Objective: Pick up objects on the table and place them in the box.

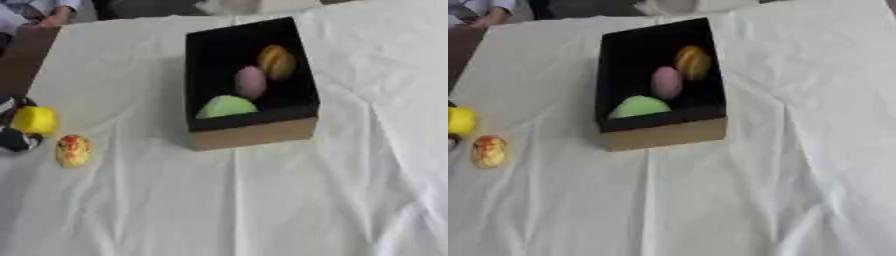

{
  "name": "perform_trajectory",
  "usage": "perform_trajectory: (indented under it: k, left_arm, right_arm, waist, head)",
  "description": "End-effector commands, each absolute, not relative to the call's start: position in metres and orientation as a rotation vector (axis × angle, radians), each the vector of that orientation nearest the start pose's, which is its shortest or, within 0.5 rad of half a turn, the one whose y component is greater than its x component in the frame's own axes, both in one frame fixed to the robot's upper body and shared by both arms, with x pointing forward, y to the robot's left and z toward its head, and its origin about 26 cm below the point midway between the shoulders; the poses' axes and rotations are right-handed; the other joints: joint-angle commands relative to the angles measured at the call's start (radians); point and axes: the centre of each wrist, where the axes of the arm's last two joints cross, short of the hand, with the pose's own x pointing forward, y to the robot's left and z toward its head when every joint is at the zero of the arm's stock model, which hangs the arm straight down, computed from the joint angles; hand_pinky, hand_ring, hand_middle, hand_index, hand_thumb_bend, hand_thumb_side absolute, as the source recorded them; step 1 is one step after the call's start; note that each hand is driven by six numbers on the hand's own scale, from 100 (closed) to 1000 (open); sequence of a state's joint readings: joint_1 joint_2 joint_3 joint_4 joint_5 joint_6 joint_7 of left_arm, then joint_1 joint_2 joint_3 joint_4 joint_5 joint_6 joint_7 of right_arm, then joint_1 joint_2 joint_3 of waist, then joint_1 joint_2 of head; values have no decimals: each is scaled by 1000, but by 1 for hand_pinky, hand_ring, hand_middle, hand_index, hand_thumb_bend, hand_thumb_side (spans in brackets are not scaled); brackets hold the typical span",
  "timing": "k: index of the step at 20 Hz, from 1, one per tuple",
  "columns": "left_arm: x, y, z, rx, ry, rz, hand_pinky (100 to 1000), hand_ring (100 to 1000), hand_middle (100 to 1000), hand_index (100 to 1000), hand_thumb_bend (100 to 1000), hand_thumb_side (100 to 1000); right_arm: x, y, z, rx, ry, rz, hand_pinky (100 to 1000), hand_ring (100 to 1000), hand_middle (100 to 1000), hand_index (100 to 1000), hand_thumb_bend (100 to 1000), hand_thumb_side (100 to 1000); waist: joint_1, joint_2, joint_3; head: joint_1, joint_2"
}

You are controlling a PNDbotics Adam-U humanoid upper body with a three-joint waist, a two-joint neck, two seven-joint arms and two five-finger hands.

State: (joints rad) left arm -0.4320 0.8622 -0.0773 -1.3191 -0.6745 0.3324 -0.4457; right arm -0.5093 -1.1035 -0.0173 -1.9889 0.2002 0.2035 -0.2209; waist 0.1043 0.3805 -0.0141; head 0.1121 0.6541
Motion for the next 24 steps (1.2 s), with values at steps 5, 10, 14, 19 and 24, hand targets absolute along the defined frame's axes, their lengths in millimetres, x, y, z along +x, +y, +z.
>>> perform_trajectory:
  k: [5,10,14,19,24]
  left_arm:
    - [360,438,197,1097,-880,-989,600,718,717,792,100,100]
    - [355,423,217,1200,-1006,-956,545,659,669,760,100,100]
    - [339,371,265,1370,-1293,-991,534,629,658,761,100,100]
    - [303,265,327,1405,-1843,-1134,520,601,639,754,100,100]
    - [298,193,345,1159,-2164,-1268,506,577,621,748,100,100]
  right_arm:
    - [273,-325,367,1748,2940,-1035,844,842,757,861,100,599]
    - [273,-326,366,1754,2941,-1035,844,842,757,861,100,607]
    - [272,-327,368,1762,2933,-1021,844,842,756,861,100,590]
    - [272,-326,370,1742,2941,-1017,844,842,755,861,100,586]
    - [272,-325,370,1731,2945,-1032,844,841,755,861,100,581]
  waist:
    - [11,-6,0]
    - [10,-7,2]
    - [9,-10,7]
    - [6,-26,17]
    - [6,-42,22]
  head:
    - [1,-11]
    - [-3,-12]
    - [-9,-7]
    - [-22,3]
    - [-45,9]
